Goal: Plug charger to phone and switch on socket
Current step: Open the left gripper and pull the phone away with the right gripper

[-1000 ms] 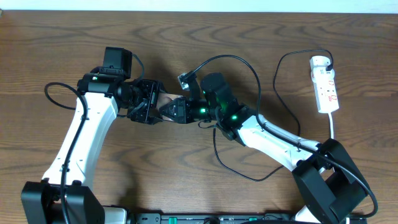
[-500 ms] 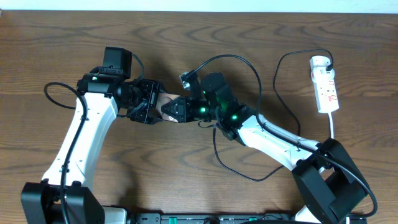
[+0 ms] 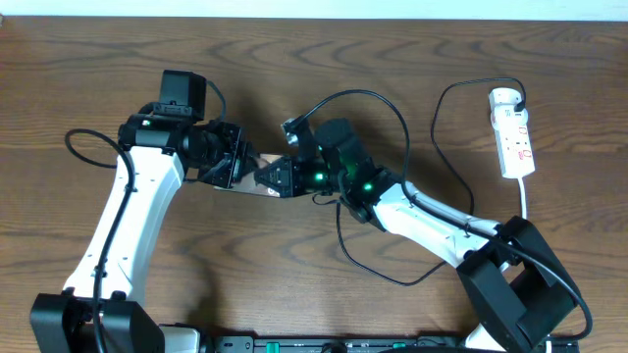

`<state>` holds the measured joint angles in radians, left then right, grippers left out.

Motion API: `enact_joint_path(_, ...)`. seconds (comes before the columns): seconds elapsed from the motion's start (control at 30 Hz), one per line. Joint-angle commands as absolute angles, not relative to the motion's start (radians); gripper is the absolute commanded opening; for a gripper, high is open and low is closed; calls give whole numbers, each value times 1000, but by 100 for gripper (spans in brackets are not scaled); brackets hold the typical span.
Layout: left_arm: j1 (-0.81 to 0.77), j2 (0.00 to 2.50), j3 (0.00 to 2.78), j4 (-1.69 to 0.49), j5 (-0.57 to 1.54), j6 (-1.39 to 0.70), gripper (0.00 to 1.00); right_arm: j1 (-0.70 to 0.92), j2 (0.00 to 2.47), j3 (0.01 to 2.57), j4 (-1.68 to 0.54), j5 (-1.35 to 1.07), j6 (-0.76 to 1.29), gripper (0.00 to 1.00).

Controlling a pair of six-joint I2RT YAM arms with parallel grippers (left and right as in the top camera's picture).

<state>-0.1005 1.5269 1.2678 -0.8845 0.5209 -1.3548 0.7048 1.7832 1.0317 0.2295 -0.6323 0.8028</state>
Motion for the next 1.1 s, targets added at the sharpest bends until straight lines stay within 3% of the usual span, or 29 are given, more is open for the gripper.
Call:
enact_joint_path(0.0, -101, 1520, 1274, -880, 531, -1323, 56, 691, 1774, 1056, 249, -634, 792, 1)
enact_joint_path(0.1, -92, 1519, 1274, -838, 541, -1297, 78, 668, 1774, 1056, 249, -634, 791, 1)
enact_joint_path(0.17, -77, 1519, 1274, -801, 571, -1277, 83, 645, 1774, 1056, 242, -634, 791, 1)
enact_joint_path(0.37, -20, 1519, 1274, -636, 716, -1076, 85, 538, 1774, 1056, 232, -621, 826, 1)
enact_joint_path(0.5, -9, 1519, 1274, -514, 756, -1002, 86, 453, 1774, 1056, 262, -575, 1018, 1)
enact_joint_path(0.67, -10, 1520, 1259, -353, 756, -973, 87, 364, 1774, 1056, 385, -543, 1398, 1)
enact_joint_path(0.83, -9, 1520, 1193, -124, 752, -1029, 88, 326, 1774, 1056, 628, -530, 1707, 1)
enact_joint_path(1.07, -9, 1534, 961, 458, 740, -1284, 88, 345, 1774, 1056, 870, -518, 1787, 1)
